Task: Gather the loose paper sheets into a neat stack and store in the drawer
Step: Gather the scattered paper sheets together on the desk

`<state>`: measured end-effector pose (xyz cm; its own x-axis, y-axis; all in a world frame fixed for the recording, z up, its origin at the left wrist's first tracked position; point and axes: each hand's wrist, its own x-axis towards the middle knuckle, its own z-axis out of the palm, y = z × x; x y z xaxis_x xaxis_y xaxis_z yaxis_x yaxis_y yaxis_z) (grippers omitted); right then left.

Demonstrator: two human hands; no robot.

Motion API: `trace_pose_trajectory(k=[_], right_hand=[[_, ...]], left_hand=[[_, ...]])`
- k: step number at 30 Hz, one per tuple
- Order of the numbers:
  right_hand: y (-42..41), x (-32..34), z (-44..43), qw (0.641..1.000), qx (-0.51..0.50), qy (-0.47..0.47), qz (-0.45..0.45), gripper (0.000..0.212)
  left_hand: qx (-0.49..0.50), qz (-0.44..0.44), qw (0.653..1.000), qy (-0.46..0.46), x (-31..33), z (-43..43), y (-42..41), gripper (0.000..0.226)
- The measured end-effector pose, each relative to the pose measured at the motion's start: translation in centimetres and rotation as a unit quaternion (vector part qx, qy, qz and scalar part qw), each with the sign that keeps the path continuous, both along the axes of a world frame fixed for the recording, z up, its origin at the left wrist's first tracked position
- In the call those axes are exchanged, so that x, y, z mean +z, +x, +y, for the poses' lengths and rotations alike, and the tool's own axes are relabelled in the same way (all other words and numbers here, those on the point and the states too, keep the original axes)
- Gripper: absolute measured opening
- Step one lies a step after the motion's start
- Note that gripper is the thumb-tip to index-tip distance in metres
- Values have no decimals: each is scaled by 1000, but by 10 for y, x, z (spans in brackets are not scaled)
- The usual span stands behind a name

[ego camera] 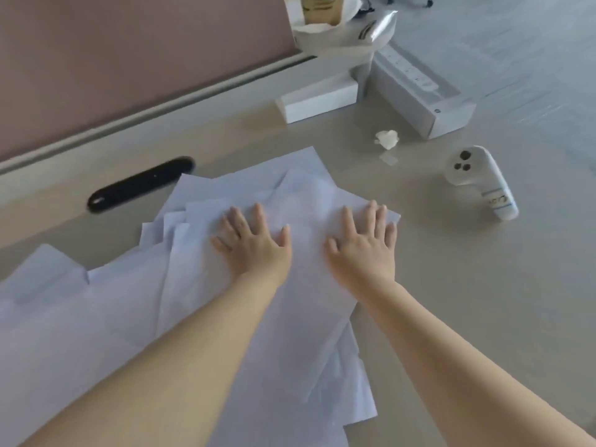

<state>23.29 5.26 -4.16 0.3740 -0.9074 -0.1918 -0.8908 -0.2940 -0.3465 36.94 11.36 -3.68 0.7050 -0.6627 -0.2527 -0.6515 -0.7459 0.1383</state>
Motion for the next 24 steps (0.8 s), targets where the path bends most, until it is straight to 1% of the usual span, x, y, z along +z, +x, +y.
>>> trace_pose_trajectory(k=[2,5,6,9,10,11,13,15,17,19,20,21,22,24], right_hand=[[5,-3,-7,999,23,-21,12,66],[8,-6,-10,998,32,-52,4,63],[8,-6,-8,997,17,-70,-18,60],[4,0,4,981,-102,-131,-103,52],[3,2,9,979,-116,-132,-103,53],[4,4,16,985,-102,-121,-76,55],[7,4,28,995,-31,-93,-11,58],[10,4,38,996,51,-69,3,53],[12,7,46,990,124,-54,-25,45],[12,12,59,983,170,-31,-69,46],[12,12,65,979,185,-35,-81,49],[13,9,70,978,186,-46,-78,53],[16,6,74,982,165,-58,-65,60],[21,1,81,992,102,-69,-10,73]], left_hand=[[16,-5,998,-55,-4,2,4,68],[19,0,995,-100,-9,3,7,63],[5,-1,993,-115,-11,4,8,59],[-55,-16,987,-151,-14,4,8,49],[-58,-18,988,-145,-14,5,9,49],[-57,-21,990,-128,-12,6,8,51],[-67,-42,994,-80,-5,14,6,59],[-69,-67,994,-42,3,30,4,70],[-31,-72,997,-29,13,59,2,75],[33,-76,996,-25,18,102,3,73],[69,-78,994,-19,20,125,4,74],[106,-79,991,-5,19,149,6,75],[145,-73,987,10,17,173,8,78],[215,-32,976,29,13,218,8,87]])
